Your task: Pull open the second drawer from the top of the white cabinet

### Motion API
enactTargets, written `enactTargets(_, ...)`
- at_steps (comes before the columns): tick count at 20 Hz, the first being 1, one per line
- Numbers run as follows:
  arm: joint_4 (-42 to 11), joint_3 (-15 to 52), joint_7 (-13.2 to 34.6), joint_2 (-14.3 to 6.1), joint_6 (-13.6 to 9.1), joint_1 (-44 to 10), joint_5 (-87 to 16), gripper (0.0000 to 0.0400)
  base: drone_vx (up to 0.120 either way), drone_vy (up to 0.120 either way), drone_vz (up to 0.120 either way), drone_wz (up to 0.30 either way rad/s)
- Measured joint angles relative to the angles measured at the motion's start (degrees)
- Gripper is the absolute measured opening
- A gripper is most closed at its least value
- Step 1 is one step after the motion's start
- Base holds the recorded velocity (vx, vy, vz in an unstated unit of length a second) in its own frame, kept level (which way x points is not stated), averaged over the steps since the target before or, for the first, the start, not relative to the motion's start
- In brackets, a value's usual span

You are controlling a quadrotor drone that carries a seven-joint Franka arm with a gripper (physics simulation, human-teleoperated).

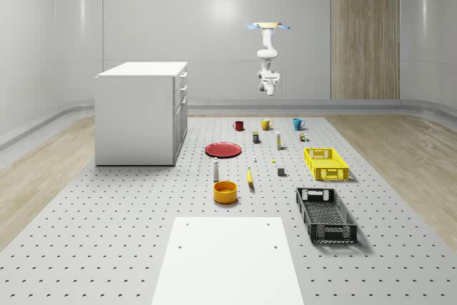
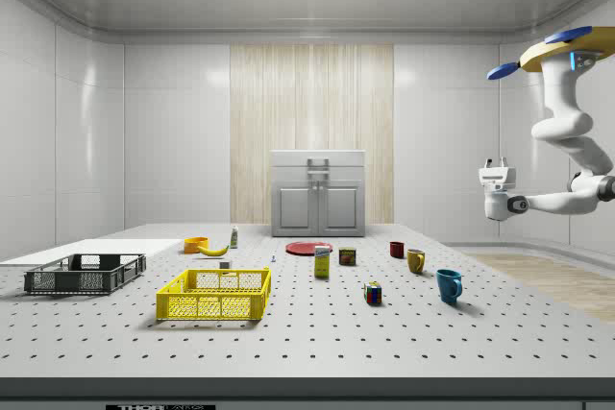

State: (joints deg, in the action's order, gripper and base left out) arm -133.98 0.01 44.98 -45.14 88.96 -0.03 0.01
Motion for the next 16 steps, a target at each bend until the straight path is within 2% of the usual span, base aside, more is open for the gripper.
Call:
enactTargets(4,4.8,0.1,-0.1,0.7,-3.9,-0.1,0.0,0.0329,0.0,0.0,0.0,0.0)
enactTargets(11,12.7,0.1,-0.1,3.4,-8.8,-0.2,0.1,0.0305,0.006,0.0,0.0,0.0)
enactTargets(14,14.8,0.2,-0.1,4.2,-10.0,-0.3,0.1,0.0302,0.12,0.0,0.0,0.0)
enactTargets(16,15.6,0.2,-0.1,4.5,-10.4,-0.3,0.1,0.0301,0.12,-0.08,0.0,0.0)
